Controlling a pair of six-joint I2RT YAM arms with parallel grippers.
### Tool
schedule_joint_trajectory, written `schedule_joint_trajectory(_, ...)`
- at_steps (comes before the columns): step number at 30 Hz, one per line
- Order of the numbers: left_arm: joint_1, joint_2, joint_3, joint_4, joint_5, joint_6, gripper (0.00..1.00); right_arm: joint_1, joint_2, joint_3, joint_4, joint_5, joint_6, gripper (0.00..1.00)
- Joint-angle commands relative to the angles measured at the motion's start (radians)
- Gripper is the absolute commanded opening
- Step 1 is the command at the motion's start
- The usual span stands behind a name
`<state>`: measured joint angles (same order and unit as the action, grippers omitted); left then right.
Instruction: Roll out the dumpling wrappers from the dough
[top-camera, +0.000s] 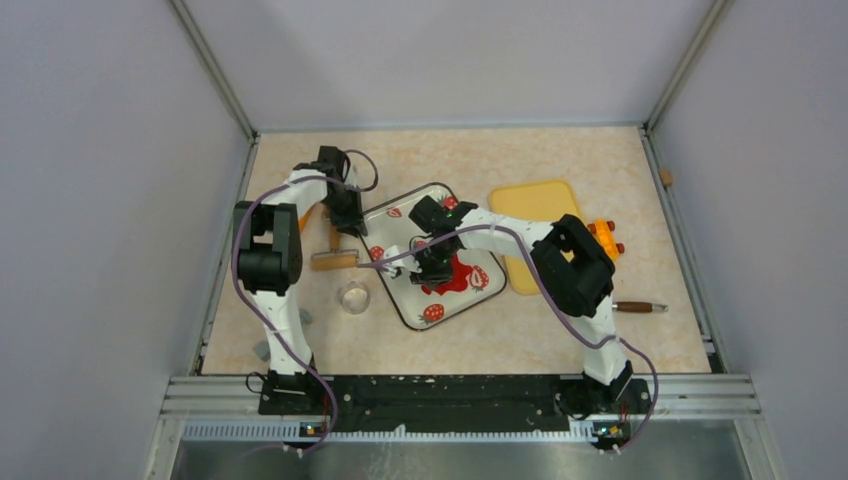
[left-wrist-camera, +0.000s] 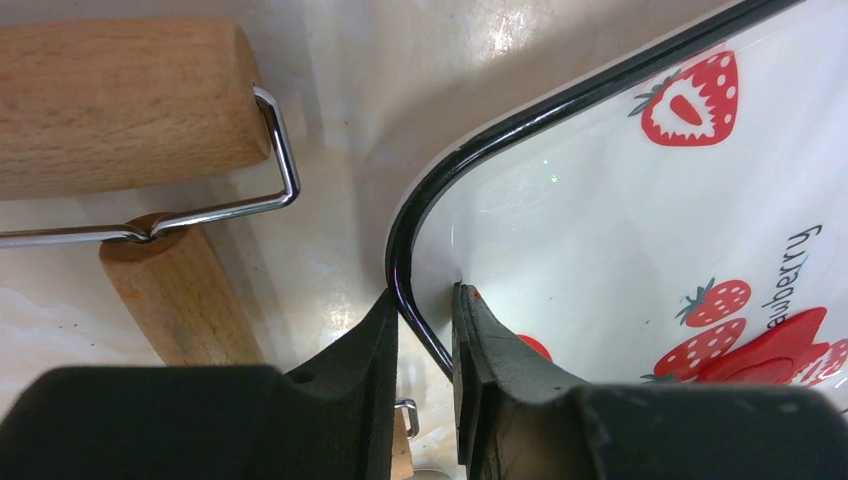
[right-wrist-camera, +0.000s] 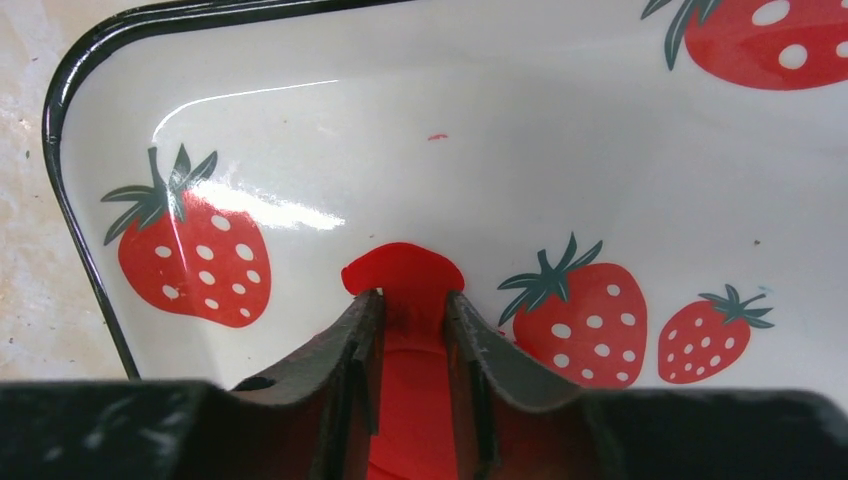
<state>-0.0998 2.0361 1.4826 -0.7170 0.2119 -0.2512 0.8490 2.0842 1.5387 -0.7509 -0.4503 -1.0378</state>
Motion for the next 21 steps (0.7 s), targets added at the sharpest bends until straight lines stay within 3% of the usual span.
schedule_joint_trajectory(1, -0.003, 0.032, 0.020, 0.004, -0.048, 0.007, 0.00, 0.008, -0.007, -0.037, -0.084, 0.014, -0.023, 0.24)
schedule_joint_trajectory(6, -0.003, 0.031, 0.018, 0.002, -0.048, 0.000, 0.00, 0.007, -0.025, -0.011, -0.116, 0.003, -0.001, 0.14)
schedule_joint_trajectory(21, -0.003, 0.035, 0.031, 0.004, -0.040, 0.002, 0.00, -0.013, -0.125, 0.052, -0.224, -0.025, 0.053, 0.09)
